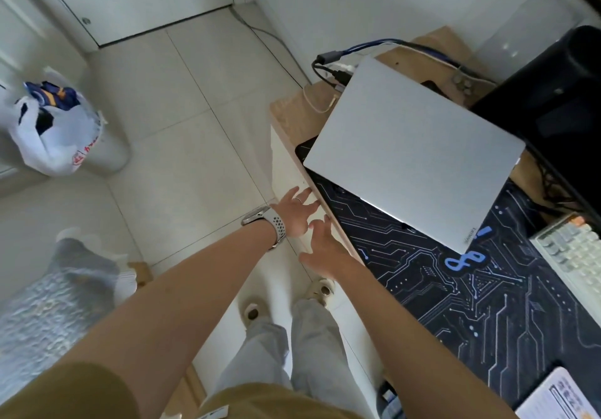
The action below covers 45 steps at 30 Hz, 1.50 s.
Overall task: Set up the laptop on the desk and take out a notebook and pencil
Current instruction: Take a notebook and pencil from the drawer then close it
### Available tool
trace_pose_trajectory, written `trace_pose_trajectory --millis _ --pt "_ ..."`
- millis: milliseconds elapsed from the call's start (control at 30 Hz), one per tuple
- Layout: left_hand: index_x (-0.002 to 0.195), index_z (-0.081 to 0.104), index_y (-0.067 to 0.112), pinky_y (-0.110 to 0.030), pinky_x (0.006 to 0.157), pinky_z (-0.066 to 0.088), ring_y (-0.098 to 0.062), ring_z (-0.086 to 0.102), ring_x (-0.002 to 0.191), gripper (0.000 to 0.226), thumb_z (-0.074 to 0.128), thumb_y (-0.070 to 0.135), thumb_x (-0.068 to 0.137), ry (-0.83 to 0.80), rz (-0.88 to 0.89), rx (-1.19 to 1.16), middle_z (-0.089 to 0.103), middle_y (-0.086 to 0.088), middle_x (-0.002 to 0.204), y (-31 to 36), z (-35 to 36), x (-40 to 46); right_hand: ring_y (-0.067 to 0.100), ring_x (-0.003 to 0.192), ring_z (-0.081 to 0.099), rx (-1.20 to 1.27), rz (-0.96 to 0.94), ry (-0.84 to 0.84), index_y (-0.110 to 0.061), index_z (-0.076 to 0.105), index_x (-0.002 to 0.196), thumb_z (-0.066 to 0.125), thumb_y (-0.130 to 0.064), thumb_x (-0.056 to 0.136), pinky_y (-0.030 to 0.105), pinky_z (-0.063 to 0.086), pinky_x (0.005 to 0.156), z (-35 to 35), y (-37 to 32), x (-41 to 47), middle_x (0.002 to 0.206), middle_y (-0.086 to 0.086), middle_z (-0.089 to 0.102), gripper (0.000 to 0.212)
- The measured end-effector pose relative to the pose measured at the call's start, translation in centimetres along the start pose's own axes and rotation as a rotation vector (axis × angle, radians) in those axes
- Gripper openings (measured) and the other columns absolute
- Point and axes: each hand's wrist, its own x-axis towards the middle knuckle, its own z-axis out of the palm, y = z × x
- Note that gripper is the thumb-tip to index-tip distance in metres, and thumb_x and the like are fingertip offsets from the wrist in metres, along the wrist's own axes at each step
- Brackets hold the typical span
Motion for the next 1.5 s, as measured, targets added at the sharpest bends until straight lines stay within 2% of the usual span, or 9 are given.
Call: trace_pose_trajectory --millis 67,167,333,600,733,933,1100,1267,1500 --pt "0.151 0.004 0.029 -0.059 0.113 0.018 -0.021 -0.017 0.145 0.071 0.038 0.006 0.093 0.000 -0.005 0.013 -0.016 0.002 0.159 0.3 0.1 0.3 0.031 0.107 0.056 0.033 0.043 0.017 -0.019 0.016 0.139 0.056 -0.024 0.087 0.043 0.051 0.086 0.1 0.0 0.6 0.156 0.008 0.002 0.066" --pt "0.151 0.009 0.028 -0.058 0.112 0.021 -0.022 -0.014 0.146 0.067 0.040 0.009 0.094 0.017 -0.013 0.052 -0.011 -0.001 0.160 0.4 0.4 0.9 0.029 0.113 0.052 0.144 0.068 0.023 -0.019 0.015 0.142 0.056 -0.021 0.087 0.043 0.049 0.091 -0.1 0.0 1.1 0.146 0.007 0.025 0.068" --pt "0.146 0.028 0.025 -0.054 0.110 0.025 -0.021 -0.005 0.147 0.053 0.042 0.020 0.095 0.124 0.052 0.173 0.018 0.006 0.158 0.7 0.6 1.3 0.026 0.112 0.055 0.075 0.023 0.021 -0.016 0.028 0.134 0.059 -0.023 0.083 0.043 0.049 0.092 -0.7 0.5 1.1 0.136 0.008 0.038 0.059" --pt "0.124 0.053 0.025 -0.045 0.097 0.032 -0.021 0.023 0.138 0.035 0.050 0.023 0.089 0.234 0.043 0.235 0.061 0.005 0.123 0.2 0.9 1.0 0.029 0.111 0.055 -0.023 -0.018 0.016 -0.013 0.037 0.134 0.056 -0.026 0.084 0.042 0.050 0.090 -0.2 -0.7 0.5 0.156 0.007 0.016 0.055" --pt "0.123 0.052 0.020 -0.039 0.088 0.037 -0.022 0.037 0.125 0.034 0.052 0.027 0.089 0.268 0.041 0.284 0.064 0.003 0.113 -0.6 1.1 -0.7 0.028 0.111 0.056 -0.019 -0.030 0.012 -0.011 0.044 0.129 0.056 -0.025 0.084 0.043 0.050 0.091 0.3 -1.6 0.3 0.133 0.010 0.048 0.049" --pt "0.110 0.059 0.018 -0.033 0.077 0.036 -0.021 0.041 0.115 0.028 0.047 0.035 0.092 0.277 0.015 0.309 0.064 -0.002 0.100 -2.5 2.0 -3.7 0.020 0.080 0.070 0.100 -0.021 -0.039 -0.013 0.055 0.109 0.054 -0.021 0.083 0.031 0.053 0.076 1.8 -3.5 -0.3 0.092 0.008 0.071 0.028" --pt "0.107 0.064 0.019 -0.033 0.076 0.034 -0.020 0.038 0.115 0.028 0.044 0.034 0.093 0.248 -0.026 0.286 0.061 -0.001 0.100 -4.7 3.4 -5.9 0.018 0.074 0.072 0.110 -0.084 -0.066 -0.012 0.060 0.099 0.052 -0.021 0.083 0.025 0.051 0.067 4.4 -5.3 -0.9 0.088 0.009 0.073 0.020" --pt "0.112 0.063 0.019 -0.036 0.084 0.039 -0.022 0.038 0.119 0.029 0.049 0.035 0.091 0.229 -0.062 0.276 0.061 -0.004 0.108 -6.7 4.8 -7.8 0.021 0.084 0.071 -0.004 -0.149 -0.099 -0.013 0.061 0.098 0.050 -0.023 0.083 0.034 0.053 0.085 6.4 -7.0 -1.1 0.089 0.010 0.074 0.021" --pt "0.109 0.063 0.017 -0.038 0.088 0.042 -0.021 0.040 0.118 0.025 0.050 0.030 0.092 0.225 -0.103 0.247 0.060 -0.003 0.108 -8.7 5.8 -10.0 0.018 0.079 0.072 0.004 -0.158 -0.166 -0.007 0.061 0.098 0.051 -0.022 0.083 0.032 0.053 0.077 8.7 -9.0 -1.3 0.095 0.010 0.071 0.023"
